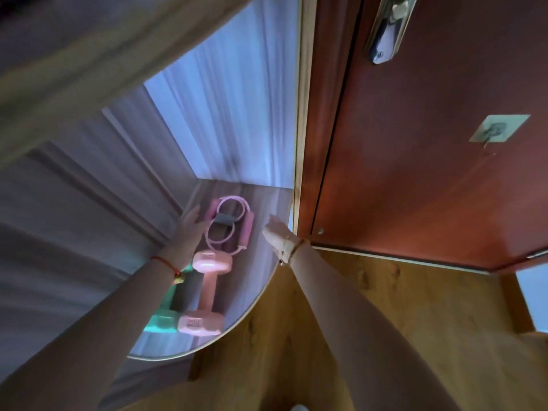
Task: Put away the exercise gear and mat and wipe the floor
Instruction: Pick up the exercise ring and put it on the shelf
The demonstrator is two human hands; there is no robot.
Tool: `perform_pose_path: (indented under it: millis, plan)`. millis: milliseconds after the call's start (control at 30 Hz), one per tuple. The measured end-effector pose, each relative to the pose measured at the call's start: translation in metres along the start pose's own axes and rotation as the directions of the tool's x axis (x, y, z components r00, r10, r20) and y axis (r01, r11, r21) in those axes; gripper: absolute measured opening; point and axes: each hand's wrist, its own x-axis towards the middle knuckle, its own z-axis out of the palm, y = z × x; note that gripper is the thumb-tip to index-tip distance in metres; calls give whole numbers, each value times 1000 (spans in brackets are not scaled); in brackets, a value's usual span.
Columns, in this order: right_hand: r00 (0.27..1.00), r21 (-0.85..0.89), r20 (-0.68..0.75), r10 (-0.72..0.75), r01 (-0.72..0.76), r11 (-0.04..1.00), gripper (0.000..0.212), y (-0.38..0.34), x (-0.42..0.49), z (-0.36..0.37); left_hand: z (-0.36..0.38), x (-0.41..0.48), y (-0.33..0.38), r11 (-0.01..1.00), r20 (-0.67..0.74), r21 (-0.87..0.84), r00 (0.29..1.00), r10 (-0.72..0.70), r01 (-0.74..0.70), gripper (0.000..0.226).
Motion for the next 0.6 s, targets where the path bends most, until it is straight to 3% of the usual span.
perform_pose_path:
  millis: [100, 333, 600]
  plan:
    - [999, 50, 8, 40, -40, 998, 47, 18, -3, -12, 31, -60, 40, 999, -3, -51, 1000, 11, -11, 26]
    - [999, 366, 27, 33, -41, 930, 34, 11, -60, -34, 58, -109, 66, 990, 57, -141, 998, 6, 2, 27]
    - [997, 430, -65, 42, -10, 903, 37, -6, -153, -55, 60, -200, 96, 990, 126, -137, 992, 28, -10, 43]
